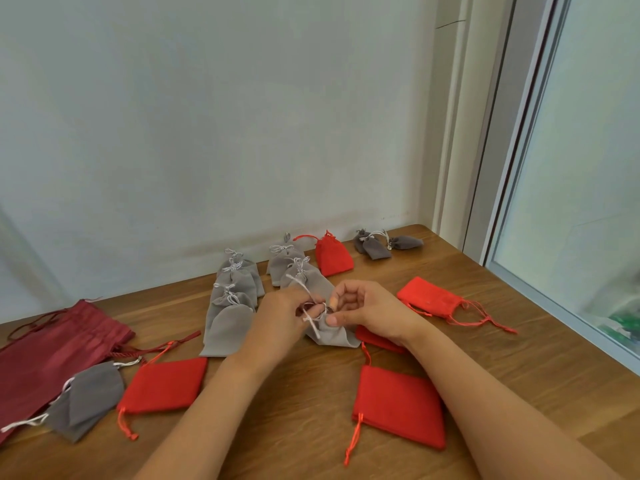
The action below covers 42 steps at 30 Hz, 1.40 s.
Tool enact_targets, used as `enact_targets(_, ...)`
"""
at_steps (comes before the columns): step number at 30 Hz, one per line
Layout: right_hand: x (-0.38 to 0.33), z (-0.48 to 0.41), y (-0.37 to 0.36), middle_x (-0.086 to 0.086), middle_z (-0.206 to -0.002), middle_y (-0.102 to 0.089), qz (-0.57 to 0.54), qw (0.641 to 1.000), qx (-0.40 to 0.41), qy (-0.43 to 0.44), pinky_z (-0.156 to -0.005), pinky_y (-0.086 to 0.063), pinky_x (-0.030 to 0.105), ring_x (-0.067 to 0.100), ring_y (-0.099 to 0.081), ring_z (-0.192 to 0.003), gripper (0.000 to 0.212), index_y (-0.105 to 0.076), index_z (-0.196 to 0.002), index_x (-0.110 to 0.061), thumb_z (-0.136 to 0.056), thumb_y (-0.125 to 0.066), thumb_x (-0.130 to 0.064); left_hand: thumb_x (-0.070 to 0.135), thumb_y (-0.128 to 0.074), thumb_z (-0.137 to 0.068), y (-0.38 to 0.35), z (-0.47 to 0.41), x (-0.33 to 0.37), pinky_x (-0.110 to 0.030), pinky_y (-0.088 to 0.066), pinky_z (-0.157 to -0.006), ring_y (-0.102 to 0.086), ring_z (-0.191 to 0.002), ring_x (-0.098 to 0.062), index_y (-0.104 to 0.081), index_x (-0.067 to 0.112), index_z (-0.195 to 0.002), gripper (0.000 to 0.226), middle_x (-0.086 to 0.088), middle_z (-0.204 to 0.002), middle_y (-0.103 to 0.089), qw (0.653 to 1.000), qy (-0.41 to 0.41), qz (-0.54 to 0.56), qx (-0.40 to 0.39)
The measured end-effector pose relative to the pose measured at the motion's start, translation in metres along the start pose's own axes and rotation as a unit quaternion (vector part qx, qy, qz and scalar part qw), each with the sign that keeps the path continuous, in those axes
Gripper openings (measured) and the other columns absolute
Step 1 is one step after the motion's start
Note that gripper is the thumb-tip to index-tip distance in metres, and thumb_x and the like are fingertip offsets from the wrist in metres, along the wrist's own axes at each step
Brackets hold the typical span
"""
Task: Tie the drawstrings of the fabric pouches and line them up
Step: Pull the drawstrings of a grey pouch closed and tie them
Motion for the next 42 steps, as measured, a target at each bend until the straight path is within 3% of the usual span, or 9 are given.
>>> enact_targets(5,0.001,0.000,0.002,0.004,-0.081,-0.065,-0.043,0.999,0.026,-0.012,-0.071,-0.048,0.021,0.009,-0.058,-0.070,0.013,-0.059,-0.087,-0.012,-0.087,-0.065,-0.001,0.016,-0.071,-0.085,0.000,0.002,-0.001,-0.015,-0.047,-0.069,-0.062,-0.079,-0.002,-0.071,0.021,-0.092,0.008,0.012,-0.084,-0.067,0.999,-0.014,0.035,0.020)
enact_targets(9,0.001,-0.001,0.003,0.009,-0.087,-0.068,-0.056,0.998,0.030,-0.002,-0.077,-0.052,0.019,0.012,-0.064,-0.079,0.020,-0.057,-0.094,-0.009,-0.085,-0.062,0.008,0.018,-0.073,-0.083,0.002,0.003,-0.002,-0.015,-0.046,-0.071,-0.061,-0.083,0.001,-0.071,0.027,-0.090,0.012,0.018,-0.082,-0.066,0.997,-0.013,0.047,0.051)
enact_targets(15,-0.004,0.000,0.007,0.001,-0.069,-0.071,-0.047,0.997,0.064,0.015,-0.072,-0.052,0.017,0.007,-0.067,-0.066,0.025,-0.062,-0.084,-0.009,-0.076,-0.069,0.013,0.018,-0.076,-0.079,0.002,0.004,-0.001,-0.025,-0.051,-0.072,-0.062,-0.081,-0.001,-0.069,0.036,-0.082,0.020,0.025,-0.085,-0.067,0.993,0.014,0.099,0.061)
enact_targets(18,-0.005,0.000,0.008,0.002,-0.067,-0.070,-0.042,0.996,0.075,0.023,-0.072,-0.052,0.017,0.007,-0.066,-0.065,0.026,-0.062,-0.082,-0.010,-0.073,-0.073,0.012,0.015,-0.077,-0.078,0.003,0.004,0.002,-0.022,-0.051,-0.071,-0.063,-0.079,0.001,-0.067,0.042,-0.079,0.028,0.030,-0.083,-0.066,0.991,0.016,0.115,0.067)
enact_targets(21,-0.006,0.000,0.008,0.002,-0.069,-0.070,-0.048,0.996,0.071,0.031,-0.073,-0.052,0.018,0.009,-0.066,-0.066,0.026,-0.062,-0.083,-0.009,-0.074,-0.072,0.013,0.015,-0.078,-0.078,0.002,0.004,0.003,-0.016,-0.050,-0.070,-0.064,-0.081,0.003,-0.071,0.035,-0.082,0.021,0.025,-0.079,-0.069,0.991,0.009,0.116,0.071)
enact_targets(26,0.001,-0.001,0.009,0.004,-0.073,-0.063,-0.020,0.996,0.078,0.022,-0.069,-0.049,0.018,0.010,-0.058,-0.068,0.026,-0.061,-0.081,-0.012,-0.074,-0.070,0.012,0.022,-0.077,-0.079,-0.005,0.003,0.001,-0.009,-0.043,-0.064,-0.063,-0.076,0.001,-0.075,0.022,-0.083,0.005,0.017,-0.074,-0.067,0.998,0.018,0.041,0.034)
enact_targets(30,0.005,-0.003,0.012,0.000,-0.072,-0.061,0.007,0.995,0.101,0.017,-0.069,-0.047,0.017,0.007,-0.055,-0.067,0.031,-0.060,-0.078,-0.011,-0.077,-0.060,0.020,0.031,-0.077,-0.078,0.006,-0.006,-0.003,-0.023,-0.049,-0.067,-0.062,-0.074,-0.003,-0.073,0.020,-0.082,0.012,0.012,-0.075,-0.066,0.998,0.048,-0.012,-0.033)
enact_targets(35,0.006,-0.003,0.009,-0.002,-0.071,-0.063,0.053,0.992,0.113,0.020,-0.069,-0.046,0.020,0.009,-0.056,-0.068,0.030,-0.058,-0.079,-0.010,-0.075,-0.060,0.020,0.025,-0.077,-0.080,0.007,-0.007,0.007,-0.010,-0.042,-0.064,-0.059,-0.072,0.008,-0.068,0.028,-0.074,0.011,0.017,-0.072,-0.061,0.991,0.034,-0.006,-0.129)
enact_targets(42,0.010,-0.004,0.011,0.002,-0.076,-0.058,0.015,0.994,0.108,0.012,-0.074,-0.043,0.027,0.016,-0.052,-0.076,0.022,-0.051,-0.080,-0.013,-0.076,-0.057,0.008,0.027,-0.077,-0.080,0.000,-0.005,-0.001,-0.008,-0.043,-0.066,-0.061,-0.077,0.009,-0.072,0.024,-0.080,0.005,0.016,-0.077,-0.066,0.993,0.047,0.052,-0.092)
Point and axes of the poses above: each hand's wrist, its own z-axis away from the middle knuckle, its own y-axis out of the back of the hand, x = y × z, the point moved 4 cm from there along -z, towards the middle knuckle
